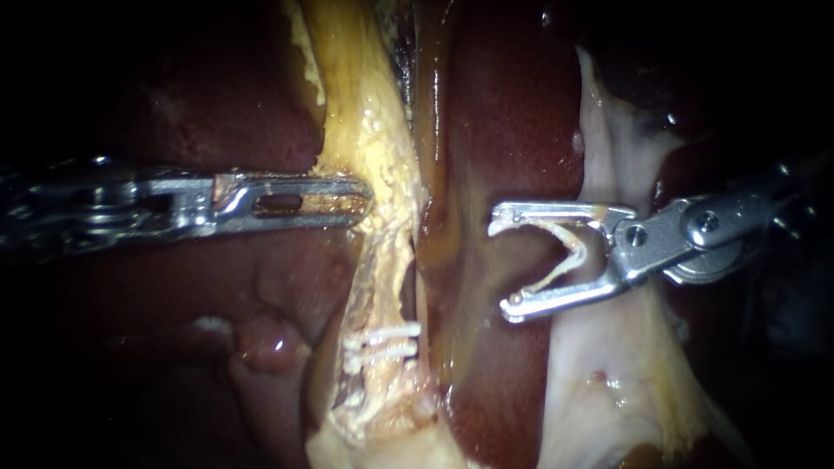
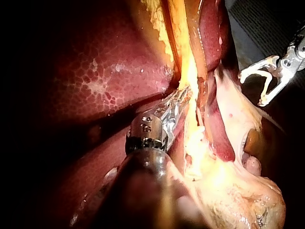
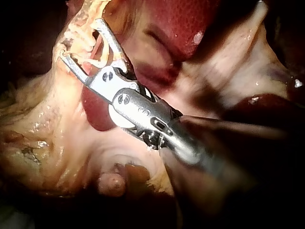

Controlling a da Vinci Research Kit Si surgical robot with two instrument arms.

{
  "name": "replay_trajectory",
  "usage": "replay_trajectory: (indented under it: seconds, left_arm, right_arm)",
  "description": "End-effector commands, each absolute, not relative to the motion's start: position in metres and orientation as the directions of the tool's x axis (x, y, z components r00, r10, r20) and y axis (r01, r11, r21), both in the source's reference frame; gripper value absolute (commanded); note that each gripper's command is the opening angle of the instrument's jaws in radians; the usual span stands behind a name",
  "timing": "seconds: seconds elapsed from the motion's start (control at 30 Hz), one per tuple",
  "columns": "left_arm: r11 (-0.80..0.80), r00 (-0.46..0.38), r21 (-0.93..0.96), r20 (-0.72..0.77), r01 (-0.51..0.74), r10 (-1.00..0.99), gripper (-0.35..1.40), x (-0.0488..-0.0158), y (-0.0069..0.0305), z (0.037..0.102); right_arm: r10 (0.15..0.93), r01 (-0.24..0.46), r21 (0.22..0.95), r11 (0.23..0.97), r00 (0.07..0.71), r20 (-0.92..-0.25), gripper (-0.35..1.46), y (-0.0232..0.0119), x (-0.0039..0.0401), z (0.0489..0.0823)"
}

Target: Clipping third clip left tube

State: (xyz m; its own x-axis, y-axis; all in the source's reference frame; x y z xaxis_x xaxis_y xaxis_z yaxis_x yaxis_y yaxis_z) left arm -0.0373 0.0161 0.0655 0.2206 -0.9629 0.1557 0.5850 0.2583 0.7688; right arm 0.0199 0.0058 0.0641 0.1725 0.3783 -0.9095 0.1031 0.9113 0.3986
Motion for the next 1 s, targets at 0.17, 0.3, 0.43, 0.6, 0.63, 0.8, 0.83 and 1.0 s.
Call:
replay_trajectory:
  seconds: [0.17,0.3,0.43,0.6,0.63,0.8,0.83,1.0]
  left_arm:
    - [0.258,0.224,0.772,0.153,0.582,-0.963,-0.35,-0.0369,0.0164,0.0651]
    - [0.250,0.203,0.772,0.159,0.585,-0.966,-0.35,-0.0355,0.0184,0.0627]
    - [0.245,0.163,0.774,0.184,0.583,-0.969,-0.35,-0.0335,0.0207,0.0597]
    - [0.259,0.128,0.775,0.227,0.577,-0.965,-0.35,-0.0311,0.0226,0.0564]
    - [0.261,0.124,0.774,0.233,0.577,-0.965,-0.35,-0.0308,0.0228,0.0560]
    - [0.263,0.108,0.775,0.247,0.574,-0.963,-0.35,-0.0297,0.0239,0.0547]
    - [0.263,0.108,0.775,0.247,0.574,-0.963,-0.35,-0.0297,0.0239,0.0546]
    - [0.263,0.107,0.774,0.248,0.576,-0.963,-0.35,-0.0297,0.0236,0.0548]
  right_arm:
    - [0.376,0.111,0.397,0.911,0.171,-0.911,0.60,0.0054,0.0201,0.0648]
    - [0.432,0.113,0.454,0.884,0.176,-0.885,0.60,0.0043,0.0208,0.0662]
    - [0.502,0.117,0.526,0.842,0.188,-0.844,0.60,0.0029,0.0220,0.0679]
    - [0.592,0.122,0.622,0.774,0.210,-0.778,0.60,0.0013,0.0238,0.0703]
    - [0.608,0.125,0.639,0.759,0.214,-0.765,0.60,0.0010,0.0241,0.0707]
    - [0.664,0.127,0.698,0.705,0.228,-0.712,0.60,0.0001,0.0261,0.0726]
    - [0.667,0.131,0.702,0.700,0.230,-0.708,0.60,0.0001,0.0264,0.0729]
    - [0.682,0.129,0.718,0.684,0.236,-0.692,0.60,0.0005,0.0279,0.0738]
